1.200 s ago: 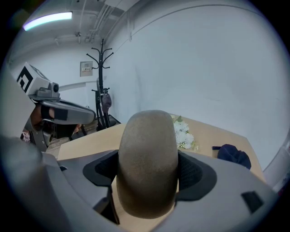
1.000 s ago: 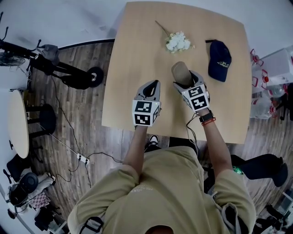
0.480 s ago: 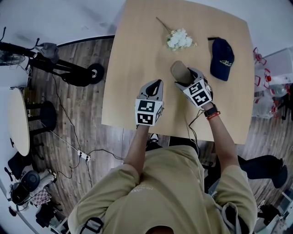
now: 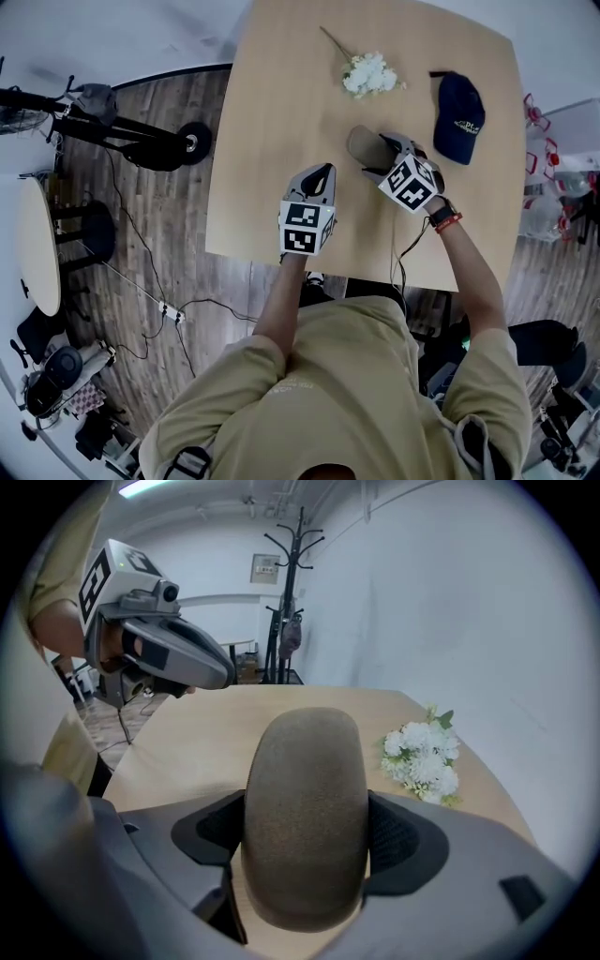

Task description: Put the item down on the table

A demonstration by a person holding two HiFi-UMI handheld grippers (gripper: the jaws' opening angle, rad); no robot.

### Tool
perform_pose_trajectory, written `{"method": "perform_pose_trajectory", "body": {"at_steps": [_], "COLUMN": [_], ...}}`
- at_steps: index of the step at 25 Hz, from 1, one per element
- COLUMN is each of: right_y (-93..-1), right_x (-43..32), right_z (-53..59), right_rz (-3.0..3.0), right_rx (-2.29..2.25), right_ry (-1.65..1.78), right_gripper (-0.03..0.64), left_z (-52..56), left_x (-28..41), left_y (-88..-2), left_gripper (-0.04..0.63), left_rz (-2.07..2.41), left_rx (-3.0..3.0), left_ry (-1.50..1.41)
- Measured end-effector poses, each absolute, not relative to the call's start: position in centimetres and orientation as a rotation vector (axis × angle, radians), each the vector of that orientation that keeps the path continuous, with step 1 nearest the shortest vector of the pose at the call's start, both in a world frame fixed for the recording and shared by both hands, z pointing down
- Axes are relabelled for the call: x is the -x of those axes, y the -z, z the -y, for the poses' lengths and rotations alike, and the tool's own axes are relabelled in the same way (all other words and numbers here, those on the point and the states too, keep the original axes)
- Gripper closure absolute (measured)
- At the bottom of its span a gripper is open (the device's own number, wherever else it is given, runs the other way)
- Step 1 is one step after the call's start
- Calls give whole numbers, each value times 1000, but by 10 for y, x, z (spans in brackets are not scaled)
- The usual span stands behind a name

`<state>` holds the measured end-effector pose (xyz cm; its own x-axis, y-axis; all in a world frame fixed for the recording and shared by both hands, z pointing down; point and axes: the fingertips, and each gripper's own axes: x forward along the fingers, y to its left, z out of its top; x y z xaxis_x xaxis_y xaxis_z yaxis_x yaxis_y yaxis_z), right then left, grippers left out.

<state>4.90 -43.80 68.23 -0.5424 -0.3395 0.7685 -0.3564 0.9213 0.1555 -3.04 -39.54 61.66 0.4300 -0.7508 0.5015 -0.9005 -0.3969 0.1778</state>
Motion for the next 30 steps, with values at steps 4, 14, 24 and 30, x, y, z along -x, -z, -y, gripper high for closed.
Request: {"method": "perform_pose_trajectory", "body": {"at_steps": [4,14,24,30], "right_y": [-694,-723,-744,-755], "right_x": [-38,-23,-19,-16], "right_z": [429,415,419,418], "right_rz": [2174,2113,2051,2014], "right_rx": [-345,-107,-62,-49], "right_ry": [41,93,66,68], "right_gripper": [222,221,221,219], "left_z": [400,403,405,401], "left_x": [28,29,37,45], "left_y": [-624,-640,-650,-651], "left_gripper": [572,572,572,572], "left_rz": [1391,1377,1383,1396], "left_rx": [-2264,-2254,-2235,-2221], "left_ry": [-488,-530,-543,-534]}}
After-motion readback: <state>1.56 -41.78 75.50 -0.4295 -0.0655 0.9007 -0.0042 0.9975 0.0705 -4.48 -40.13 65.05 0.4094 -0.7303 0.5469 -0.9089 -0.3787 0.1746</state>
